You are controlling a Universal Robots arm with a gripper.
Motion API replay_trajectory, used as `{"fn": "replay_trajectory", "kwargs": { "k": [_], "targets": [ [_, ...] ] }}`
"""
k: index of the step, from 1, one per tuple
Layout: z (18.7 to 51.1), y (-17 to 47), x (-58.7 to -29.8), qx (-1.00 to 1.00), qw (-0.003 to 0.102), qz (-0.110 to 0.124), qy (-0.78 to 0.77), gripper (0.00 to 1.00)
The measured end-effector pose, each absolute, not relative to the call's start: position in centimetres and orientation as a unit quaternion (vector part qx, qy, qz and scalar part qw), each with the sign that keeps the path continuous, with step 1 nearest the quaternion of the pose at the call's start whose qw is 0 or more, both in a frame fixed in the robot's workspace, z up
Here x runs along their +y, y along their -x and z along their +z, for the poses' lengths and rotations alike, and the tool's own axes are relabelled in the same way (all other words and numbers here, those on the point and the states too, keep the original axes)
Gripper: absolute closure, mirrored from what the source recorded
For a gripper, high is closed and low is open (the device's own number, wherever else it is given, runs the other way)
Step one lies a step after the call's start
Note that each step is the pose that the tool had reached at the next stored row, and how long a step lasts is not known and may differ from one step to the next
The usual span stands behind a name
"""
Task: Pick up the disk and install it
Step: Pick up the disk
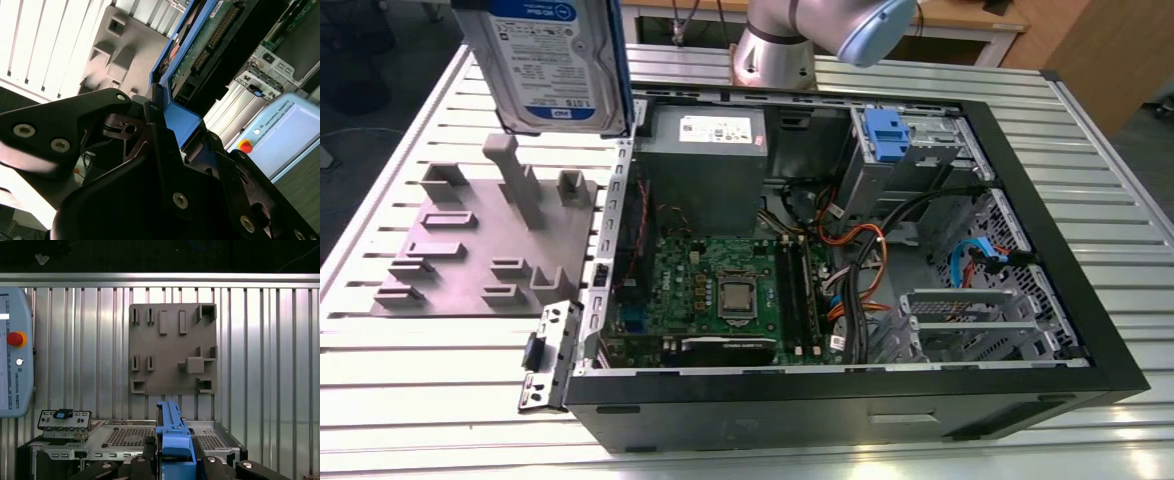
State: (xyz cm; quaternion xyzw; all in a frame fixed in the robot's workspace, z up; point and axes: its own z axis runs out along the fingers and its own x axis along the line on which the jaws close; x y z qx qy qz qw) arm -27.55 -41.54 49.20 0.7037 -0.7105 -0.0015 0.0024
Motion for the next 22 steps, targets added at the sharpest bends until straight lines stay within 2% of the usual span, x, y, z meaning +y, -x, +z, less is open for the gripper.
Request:
{"fn": "replay_trajectory", "kwargs": {
  "k": [22],
  "targets": [
    [49.1, 25.9, -41.5, -0.710, 0.002, -0.002, -0.704, 0.64]
  ]
}}
